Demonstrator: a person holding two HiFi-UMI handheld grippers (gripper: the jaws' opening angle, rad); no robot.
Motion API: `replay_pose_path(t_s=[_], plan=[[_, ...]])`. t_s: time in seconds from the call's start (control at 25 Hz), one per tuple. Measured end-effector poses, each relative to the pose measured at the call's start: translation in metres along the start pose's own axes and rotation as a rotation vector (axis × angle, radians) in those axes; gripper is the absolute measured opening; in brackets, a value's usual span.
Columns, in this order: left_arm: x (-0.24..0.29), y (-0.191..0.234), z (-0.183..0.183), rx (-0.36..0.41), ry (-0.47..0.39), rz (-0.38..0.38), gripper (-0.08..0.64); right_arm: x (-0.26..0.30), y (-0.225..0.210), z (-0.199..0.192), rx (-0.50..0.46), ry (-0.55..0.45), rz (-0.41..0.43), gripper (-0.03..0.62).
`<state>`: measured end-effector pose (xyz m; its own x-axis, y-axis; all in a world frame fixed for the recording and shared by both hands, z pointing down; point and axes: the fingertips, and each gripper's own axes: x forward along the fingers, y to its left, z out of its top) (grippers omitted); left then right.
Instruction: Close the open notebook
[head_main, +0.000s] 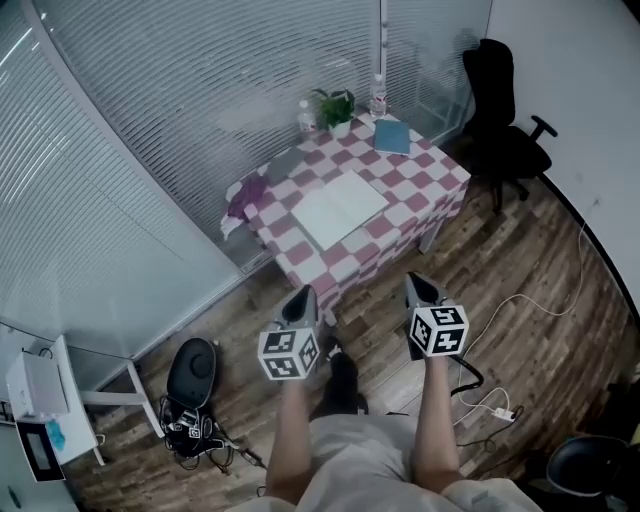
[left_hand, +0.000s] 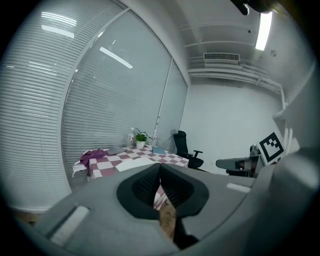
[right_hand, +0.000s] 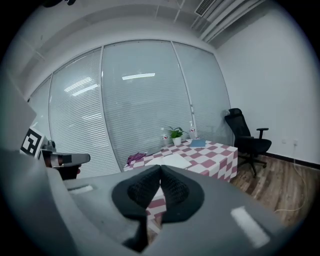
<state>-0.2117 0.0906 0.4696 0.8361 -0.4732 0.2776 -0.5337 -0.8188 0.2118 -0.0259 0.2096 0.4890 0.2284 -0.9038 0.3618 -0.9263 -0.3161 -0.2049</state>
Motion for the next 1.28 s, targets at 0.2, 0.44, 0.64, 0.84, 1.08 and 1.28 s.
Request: replay_pose_path(t_s=[0.2, 0.44, 0.64, 0.84, 1.08, 1.28], plan=[[0.06, 0.029, 0.027, -0.017, -0.011, -0.008, 0.008, 0.057, -0.022, 0.039, 0.171, -0.091, -0.023, 0.0], [0.144, 0.087, 0.066, -0.082, -0.032, 0.015, 0.008, 0.137, -0.026, 0.072, 0.092, -0.041, -0.004, 0.0], [0.207, 0.125, 0.084, -0.134, -0.028, 0.011, 0.008, 0.188, -0.041, 0.102, 0.028, -0.021, -0.022, 0.0], [0.253, 0.139, 0.075, -0.169, 0.025, -0.039, 0.008, 0.231, -0.05, 0.103, 0.024, 0.011, -0.038, 0.0], [0.28, 0.153, 0.062, -0.156, 0.092, -0.05, 0.008, 0.286, -0.029, 0.089, 0.002, 0.084, 0.042, 0.0], [0.292, 0.167, 0.07, -0.16, 0.089, -0.002, 0.008, 0.332, -0.013, 0.091, -0.016, 0.116, 0.122, 0.0]])
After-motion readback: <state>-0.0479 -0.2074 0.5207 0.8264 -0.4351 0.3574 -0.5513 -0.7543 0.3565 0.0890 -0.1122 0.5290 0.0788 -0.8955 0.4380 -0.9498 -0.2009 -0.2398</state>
